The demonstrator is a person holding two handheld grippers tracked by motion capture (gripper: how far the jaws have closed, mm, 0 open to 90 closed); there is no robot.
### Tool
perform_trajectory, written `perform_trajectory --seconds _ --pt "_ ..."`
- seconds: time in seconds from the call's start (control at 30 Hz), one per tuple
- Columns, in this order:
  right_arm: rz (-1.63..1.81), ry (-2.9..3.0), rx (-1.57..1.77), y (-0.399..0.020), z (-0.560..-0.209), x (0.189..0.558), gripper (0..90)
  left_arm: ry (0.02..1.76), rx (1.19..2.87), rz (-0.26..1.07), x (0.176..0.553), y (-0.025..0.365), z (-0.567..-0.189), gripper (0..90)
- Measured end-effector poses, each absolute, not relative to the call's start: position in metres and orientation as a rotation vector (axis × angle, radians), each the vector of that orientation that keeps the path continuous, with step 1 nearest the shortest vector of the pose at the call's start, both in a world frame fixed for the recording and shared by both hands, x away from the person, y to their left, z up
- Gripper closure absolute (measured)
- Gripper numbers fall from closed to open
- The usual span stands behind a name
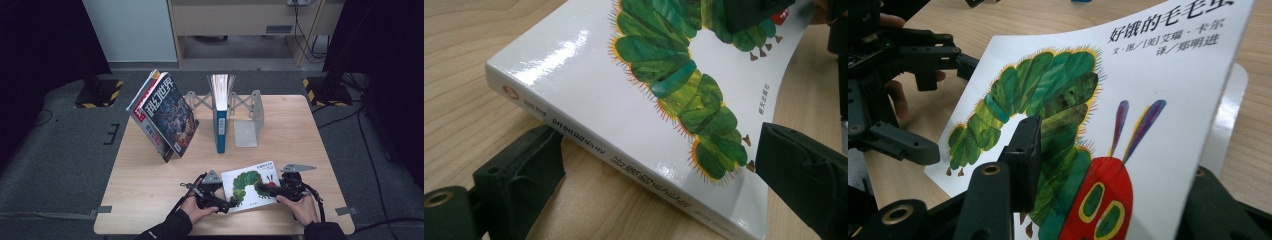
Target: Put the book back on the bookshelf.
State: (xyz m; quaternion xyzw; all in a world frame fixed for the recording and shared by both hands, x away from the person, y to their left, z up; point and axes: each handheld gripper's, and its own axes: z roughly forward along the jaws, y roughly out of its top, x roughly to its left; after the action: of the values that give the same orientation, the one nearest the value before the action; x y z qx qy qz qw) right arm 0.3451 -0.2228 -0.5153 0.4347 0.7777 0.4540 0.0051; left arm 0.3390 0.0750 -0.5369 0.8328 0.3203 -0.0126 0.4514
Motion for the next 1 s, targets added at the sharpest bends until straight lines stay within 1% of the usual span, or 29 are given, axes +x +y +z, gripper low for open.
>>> perform_trajectory --seconds 0.1,0.2,0.27,0.33,0.37,0.47,0.53,0.6,0.73,0.8,0.9,0.93,1.0 --pt "1.424 2.440 1.353 -0.222 -0.516 0.345 54.8 0.791 2.053 -0.039 0.340 0.075 -0.537 4.2" --pt "1.427 2.441 1.352 -0.222 -0.516 0.346 54.3 0.793 2.063 -0.020 0.339 0.075 -0.537 5.2" --pt "1.444 2.436 1.371 -0.223 -0.515 0.346 51.4 0.799 2.071 0.018 0.339 0.075 -0.536 10.1" --pt "1.463 2.419 1.371 -0.225 -0.514 0.346 47.5 0.812 2.054 -0.001 0.339 0.076 -0.537 10.2" --pt "1.481 2.414 1.368 -0.226 -0.513 0.346 47.6 0.816 2.050 -0.008 0.340 0.077 -0.537 10.3" --pt "1.524 2.394 1.376 -0.227 -0.512 0.346 52.5 0.815 2.048 -0.011 0.340 0.077 -0.537 10.1" --pt "1.568 2.385 1.367 -0.229 -0.511 0.346 59.0 0.812 2.048 -0.016 0.340 0.077 -0.537 9.4" --pt "1.619 2.384 1.344 -0.229 -0.509 0.346 67.4 0.807 2.047 -0.022 0.341 0.076 -0.537 8.3" --pt "1.668 2.391 1.292 -0.228 -0.504 0.345 72.3 0.798 2.046 -0.038 0.343 0.077 -0.537 7.0" --pt "1.684 2.390 1.294 -0.229 -0.504 0.346 73.1 0.799 2.041 -0.042 0.343 0.077 -0.537 7.0" --pt "1.669 2.389 1.325 -0.229 -0.506 0.346 70.9 0.804 2.048 -0.028 0.343 0.076 -0.537 8.0" --pt "1.642 2.392 1.333 -0.229 -0.507 0.346 67.9 0.802 2.049 -0.023 0.342 0.076 -0.537 8.2" --pt "1.567 2.373 1.354 -0.228 -0.508 0.346 55.4 0.807 2.050 -0.019 0.342 0.076 -0.537 8.4"
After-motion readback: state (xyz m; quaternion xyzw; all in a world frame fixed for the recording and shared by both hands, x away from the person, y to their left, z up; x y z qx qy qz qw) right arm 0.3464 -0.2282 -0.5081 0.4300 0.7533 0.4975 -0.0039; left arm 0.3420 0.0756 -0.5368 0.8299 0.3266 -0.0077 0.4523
